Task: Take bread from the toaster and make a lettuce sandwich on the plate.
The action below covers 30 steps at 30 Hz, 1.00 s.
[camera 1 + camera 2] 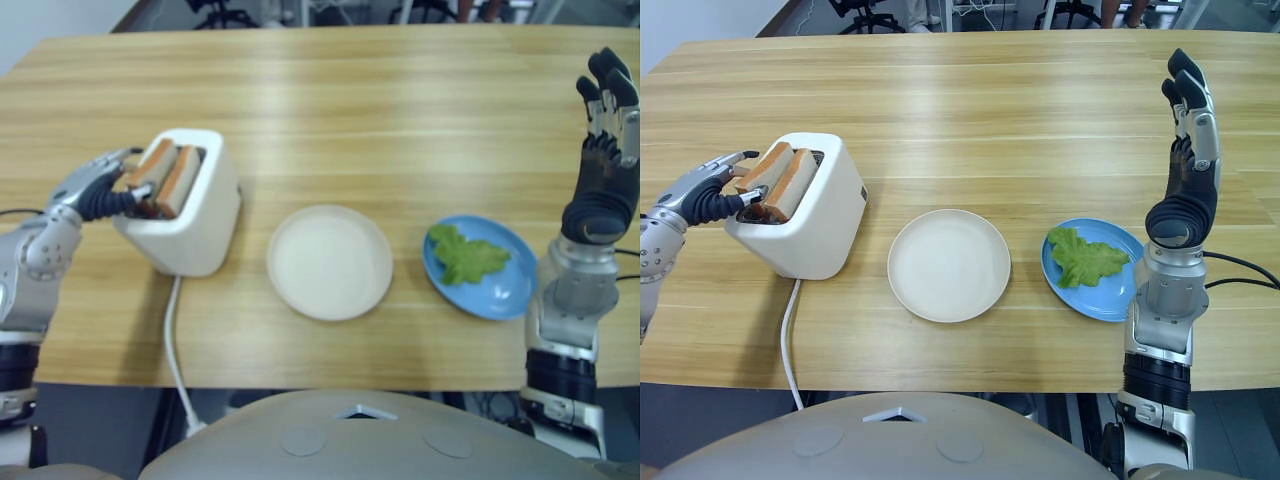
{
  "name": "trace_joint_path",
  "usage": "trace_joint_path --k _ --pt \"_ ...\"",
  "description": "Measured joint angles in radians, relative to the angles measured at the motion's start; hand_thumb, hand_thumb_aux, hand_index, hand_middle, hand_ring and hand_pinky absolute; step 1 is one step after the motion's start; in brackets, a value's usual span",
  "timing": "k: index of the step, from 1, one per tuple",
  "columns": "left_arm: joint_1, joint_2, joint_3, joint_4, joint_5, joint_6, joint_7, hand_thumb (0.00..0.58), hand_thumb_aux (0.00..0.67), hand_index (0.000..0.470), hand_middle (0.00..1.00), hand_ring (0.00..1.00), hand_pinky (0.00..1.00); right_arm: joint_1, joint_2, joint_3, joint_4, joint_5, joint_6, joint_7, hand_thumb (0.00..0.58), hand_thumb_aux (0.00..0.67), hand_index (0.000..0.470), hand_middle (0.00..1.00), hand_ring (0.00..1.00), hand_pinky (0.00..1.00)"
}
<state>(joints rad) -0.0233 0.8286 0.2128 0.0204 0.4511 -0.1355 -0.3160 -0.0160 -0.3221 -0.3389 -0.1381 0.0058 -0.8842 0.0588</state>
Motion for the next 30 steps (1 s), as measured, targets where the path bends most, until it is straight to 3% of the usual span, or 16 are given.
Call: trace_joint_path --k 5,16,26,30 --pt "-0.03 -0.034 0.006 0.044 -0.068 -0.022 0.021 0.58 0.67 0.46 1.0 1.0 1.0 0.0 0.001 -0.008 0.0 0.0 0.0 0.0 0.0 0.0 0.0 0.0 0.0 0.0" --pt "-0.175 -0.062 0.126 0.068 -0.133 -0.082 0.247 0.58 0.67 0.46 1.0 1.0 1.0 0.003 0.005 -0.008 -0.001 -0.001 0.0 0.0 0.0 0.0 0.0 0.0 0.0 0.0" --pt "-0.187 -0.083 0.128 0.078 -0.196 -0.133 0.281 0.58 0.67 0.46 1.0 1.0 1.0 0.004 0.008 -0.008 -0.001 -0.001 0.001 0.0 0.0 0.0 0.0 0.0 0.0 0.0" --pt "-0.214 -0.102 0.114 -0.029 -0.213 -0.161 0.28 0.58 0.67 0.46 1.0 1.0 1.0 -0.002 0.009 -0.008 -0.001 -0.004 0.001 0.0 0.0 0.0 0.0 0.0 0.0 0.0"
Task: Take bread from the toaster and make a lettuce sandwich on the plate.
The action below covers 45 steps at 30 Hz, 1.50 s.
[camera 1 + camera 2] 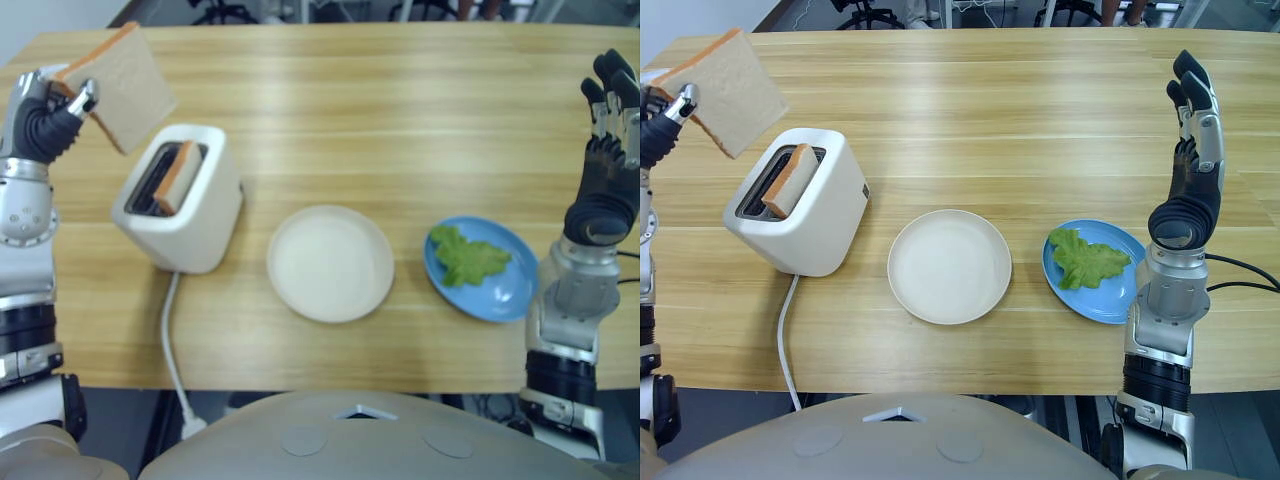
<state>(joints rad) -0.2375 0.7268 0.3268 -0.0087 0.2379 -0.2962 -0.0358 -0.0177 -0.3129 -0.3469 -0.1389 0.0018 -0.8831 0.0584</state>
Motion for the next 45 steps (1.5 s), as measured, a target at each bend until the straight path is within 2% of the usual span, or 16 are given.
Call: trace_joint_path --k 3,8,15,20,30,31,32,33,34,35,45 --pt "-0.03 -0.011 -0.063 -0.081 0.057 -0.035 0.003 0.58 0.67 0.46 1.0 1.0 1.0 -0.01 0.002 0.002 0.003 -0.001 0.0 0.0 0.0 0.0 0.0 0.0 0.0 0.0" --pt "-0.058 -0.065 -0.269 -0.14 0.266 -0.113 0.007 0.58 0.67 0.46 1.0 1.0 1.0 -0.033 0.007 0.018 0.01 -0.001 0.0 0.0 0.0 0.0 0.0 0.0 0.0 0.0" --pt "-0.059 -0.098 -0.517 -0.136 0.619 -0.162 0.045 0.58 0.67 0.46 1.0 1.0 1.0 -0.05 0.002 0.03 0.025 0.0 0.0 0.001 0.0 0.0 0.0 0.0 0.0 0.0" --pt "-0.042 -0.105 -0.658 -0.069 0.851 -0.166 0.154 0.58 0.67 0.46 1.0 1.0 1.0 -0.054 -0.004 0.031 0.028 0.0 -0.001 0.001 0.0 0.0 0.0 0.0 0.0 0.0" --pt "0.02 -0.155 -0.817 -0.03 1.018 -0.151 0.333 0.58 0.67 0.46 1.0 1.0 1.0 -0.059 -0.006 0.035 0.031 0.001 -0.001 0.001 0.0 0.0 0.0 0.0 0.0 0.0" --pt "0.028 -0.159 -0.822 -0.03 1.016 -0.151 0.339 0.58 0.67 0.46 0.96 0.96 0.96 -0.059 -0.008 0.035 0.032 0.003 -0.001 0.002 0.0 0.0 0.0 0.0 0.0 0.0" --pt "0.035 -0.161 -0.825 -0.032 1.009 -0.153 0.34 0.554 0.528 0.363 0.67 0.67 0.67 -0.061 -0.009 0.035 0.032 0.005 -0.001 0.002 0.0 0.0 0.0 0.0 0.0 0.0" --pt "0.042 -0.161 -0.825 -0.034 0.999 -0.156 0.34 0.554 0.528 0.363 0.67 0.67 0.67 -0.062 -0.009 0.035 0.032 0.005 -0.001 0.002 0.0 0.0 0.0 0.0 0.0 0.0" --pt "0.051 -0.162 -0.825 -0.038 0.988 -0.161 0.34 0.278 0.187 0.128 0.0 0.0 0.0 -0.062 -0.01 0.035 0.032 0.005 -0.001 0.003 0.0 0.0 0.0 0.0 0.0 0.0" --pt "0.061 -0.162 -0.825 -0.046 0.98 -0.163 0.338 0.0 0.0 0.0 0.0 0.0 0.0 -0.062 -0.011 0.035 0.032 0.005 -0.001 0.004 0.0 0.0 0.0 0.0 0.0 0.0" --pt "0.071 -0.145 -0.795 -0.089 0.957 -0.139 0.31 0.0 0.0 0.0 0.0 0.0 0.0 -0.063 -0.026 0.033 0.032 0.014 0.001 0.011 0.0 0.0 0.0 0.0 0.0 0.0"
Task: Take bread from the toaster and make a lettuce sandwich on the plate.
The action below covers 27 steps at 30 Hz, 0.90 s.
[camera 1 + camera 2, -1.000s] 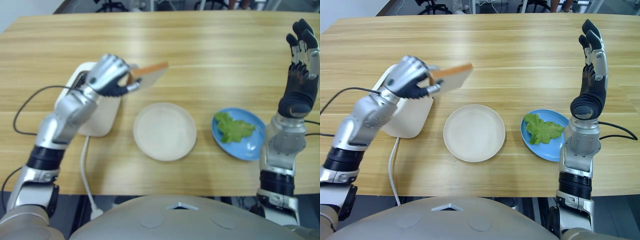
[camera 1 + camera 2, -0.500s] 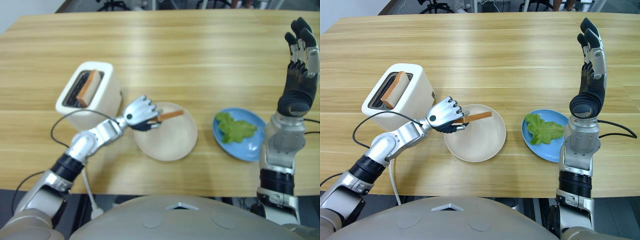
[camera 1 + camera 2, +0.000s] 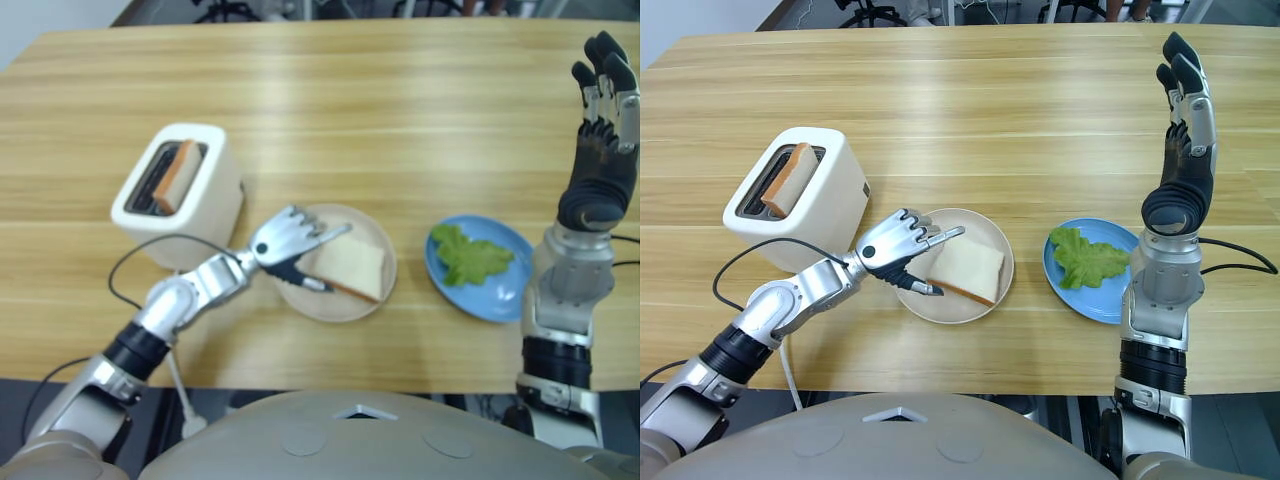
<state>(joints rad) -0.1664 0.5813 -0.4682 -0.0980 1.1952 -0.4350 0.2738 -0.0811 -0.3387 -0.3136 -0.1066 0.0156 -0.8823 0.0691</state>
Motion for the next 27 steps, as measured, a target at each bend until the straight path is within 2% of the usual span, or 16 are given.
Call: trace_joint_path --k 4,13,16,19,22,24,27 --pt "0.015 0.017 0.049 -0.07 -0.039 0.011 -0.018 0.0 0.0 0.0 0.0 0.0 0.0 0.006 -0.03 -0.019 0.0 0.003 0.004 0.004 0.0 0.0 0.0 0.0 0.0 0.0" --pt "0.031 0.018 0.142 -0.121 -0.12 0.033 -0.046 0.0 0.0 0.0 0.0 0.0 0.0 0.116 -0.158 -0.175 0.038 -0.008 0.016 0.014 0.0 0.0 0.0 0.0 0.0 0.0" --pt "0.029 -0.011 0.192 -0.123 -0.244 0.041 -0.074 0.0 0.0 0.0 0.0 0.0 0.0 0.179 -0.256 -0.251 0.11 -0.162 0.033 0.012 0.0 0.0 0.0 0.0 0.0 0.0" --pt "0.03 -0.027 0.273 -0.129 -0.391 0.06 -0.108 0.0 0.0 0.0 0.0 0.0 0.0 0.23 -0.35 -0.274 0.138 -0.482 0.079 -0.059 0.0 0.0 0.0 0.0 0.0 0.0" --pt "0.031 -0.047 0.387 -0.167 -0.552 0.08 -0.127 0.0 0.0 0.0 0.0 0.0 0.0 0.252 -0.495 -0.137 0.209 -0.873 0.187 -0.157 0.0 0.0 0.0 0.0 0.0 0.0" --pt "0.039 -0.047 0.447 -0.189 -0.615 0.084 -0.136 0.0 0.0 0.0 0.0 0.0 0.0 0.229 -0.546 -0.005 0.295 -1.013 0.235 -0.182 0.0 0.0 0.0 0.0 0.0 0.0" --pt "0.052 -0.051 0.484 -0.19 -0.656 0.085 -0.146 0.0 0.0 0.0 0.0 0.0 0.0 0.194 -0.572 0.156 0.386 -1.114 0.268 -0.189 0.0 0.0 0.0 0.0 0.0 0.0"
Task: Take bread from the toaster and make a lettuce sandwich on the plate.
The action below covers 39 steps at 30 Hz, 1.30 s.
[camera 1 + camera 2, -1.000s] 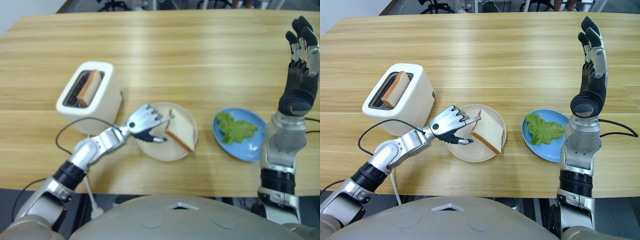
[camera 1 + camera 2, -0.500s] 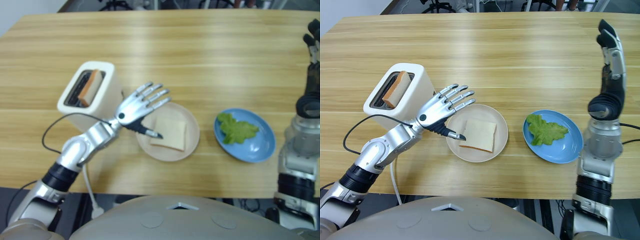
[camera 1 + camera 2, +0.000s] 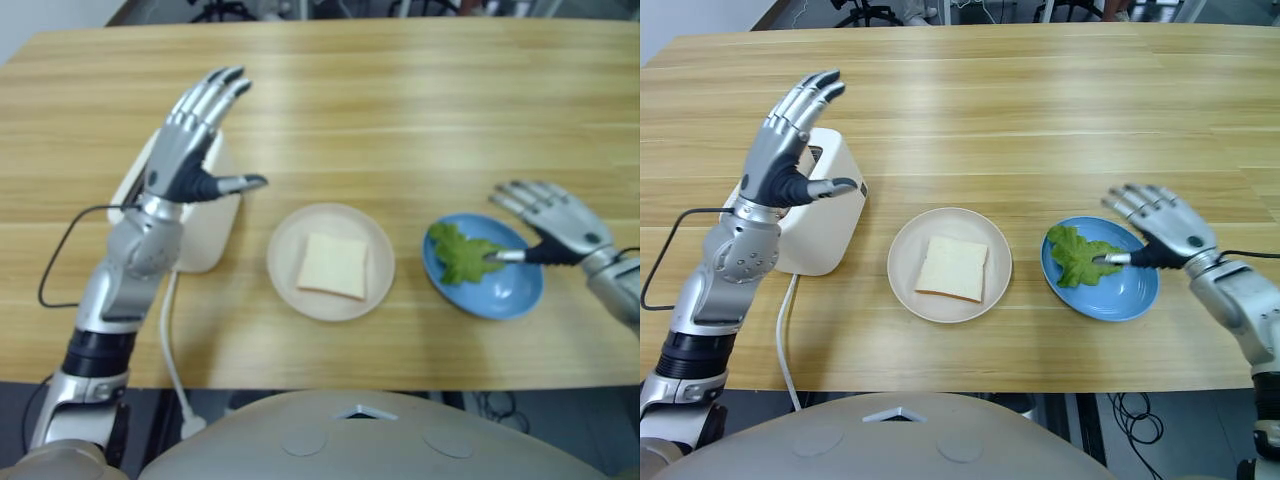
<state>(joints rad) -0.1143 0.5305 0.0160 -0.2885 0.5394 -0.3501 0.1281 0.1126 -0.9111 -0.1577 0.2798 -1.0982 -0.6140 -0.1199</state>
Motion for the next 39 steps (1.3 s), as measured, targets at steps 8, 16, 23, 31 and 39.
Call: trace_joint_path --k 8,16,23,31,39 --pt "0.012 -0.018 0.013 0.002 -0.013 -0.005 -0.021 0.0 0.0 0.0 0.0 0.0 0.0 -0.078 -0.082 0.236 0.097 -0.07 0.054 -0.01 0.0 0.0 0.0 0.0 0.0 0.0" --pt "0.016 -0.031 0.019 0.002 -0.012 -0.008 -0.023 0.0 0.0 0.0 0.0 0.0 0.0 -0.152 -0.106 0.351 0.142 -0.066 0.08 -0.037 0.58 0.67 0.46 0.0 0.0 0.0" --pt "0.021 -0.032 0.02 0.002 -0.012 -0.011 -0.027 0.0 0.0 0.0 0.0 0.0 0.0 -0.187 -0.101 0.397 0.153 -0.027 0.098 -0.075 0.58 0.67 0.46 0.0 0.0 0.0" --pt "0.025 -0.032 0.027 0.002 -0.012 -0.011 -0.043 0.0 0.0 0.0 0.0 0.0 0.0 -0.188 -0.1 0.425 0.17 -0.008 0.138 -0.138 0.58 0.67 0.46 1.0 1.0 1.0" --pt "0.025 -0.032 0.034 0.001 -0.012 -0.012 -0.053 0.0 0.0 0.0 0.0 0.0 0.0 -0.174 -0.1 0.436 0.166 0.004 0.162 -0.222 0.58 0.67 0.46 1.0 1.0 1.0"
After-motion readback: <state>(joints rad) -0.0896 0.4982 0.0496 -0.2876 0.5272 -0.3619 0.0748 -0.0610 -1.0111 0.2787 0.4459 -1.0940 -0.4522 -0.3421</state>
